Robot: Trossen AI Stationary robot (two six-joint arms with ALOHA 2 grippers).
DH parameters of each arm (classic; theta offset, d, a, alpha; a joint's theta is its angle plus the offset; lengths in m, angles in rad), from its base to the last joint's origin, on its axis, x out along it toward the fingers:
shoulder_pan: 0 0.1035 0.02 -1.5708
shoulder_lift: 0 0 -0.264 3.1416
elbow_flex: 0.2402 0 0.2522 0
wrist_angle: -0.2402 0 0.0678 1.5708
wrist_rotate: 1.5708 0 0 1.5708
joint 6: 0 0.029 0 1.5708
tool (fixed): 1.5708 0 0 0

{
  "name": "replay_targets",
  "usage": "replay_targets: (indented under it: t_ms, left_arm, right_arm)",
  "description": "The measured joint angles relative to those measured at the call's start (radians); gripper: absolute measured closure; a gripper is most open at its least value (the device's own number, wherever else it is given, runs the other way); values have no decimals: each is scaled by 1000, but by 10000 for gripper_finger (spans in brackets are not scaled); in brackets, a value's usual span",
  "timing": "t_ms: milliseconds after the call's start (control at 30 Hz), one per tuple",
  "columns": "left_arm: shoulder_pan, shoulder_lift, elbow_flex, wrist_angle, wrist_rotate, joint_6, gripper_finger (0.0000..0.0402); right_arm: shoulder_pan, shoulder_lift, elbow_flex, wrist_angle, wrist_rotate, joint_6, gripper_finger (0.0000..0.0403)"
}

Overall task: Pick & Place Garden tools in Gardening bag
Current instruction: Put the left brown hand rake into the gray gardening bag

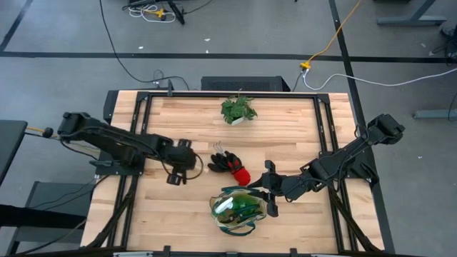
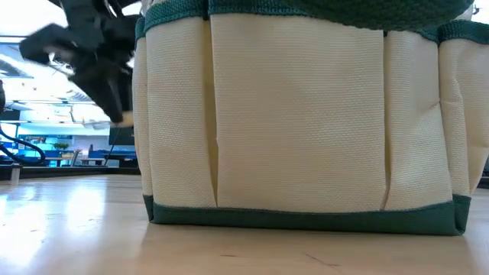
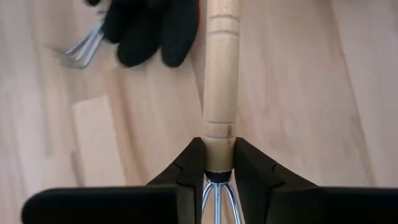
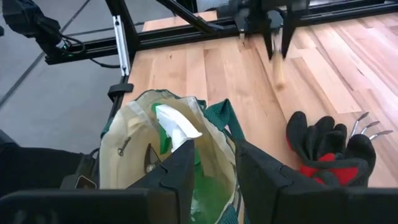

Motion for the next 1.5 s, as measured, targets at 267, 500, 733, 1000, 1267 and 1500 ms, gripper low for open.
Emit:
replay_targets:
  t_ms: [267, 500, 733, 1000, 1267, 1500]
  left_arm:
    - [-16, -177, 0, 58, -9, -46, 335]
    - [-48, -233, 0, 244, 18, -45, 335]
    - [-90, -234, 0, 420, 38, -82, 335]
    - [-156, -233, 0, 590, 50, -116, 335]
    - [-207, -221, 1, 749, 48, -115, 335]
    - [-237, -114, 2, 909, 49, -102, 335]
  right_arm:
    - [-2, 0, 0, 3, 11, -3, 286]
    - [-2, 0, 0, 9, 43, -3, 286]
    - [-2, 0, 0, 26, 51, -3, 286]
    - [-2, 0, 0, 62, 52, -4, 286]
    - [-2, 0, 0, 174, 52, -62, 286]
    - [-2, 0, 0, 201, 53, -93, 286]
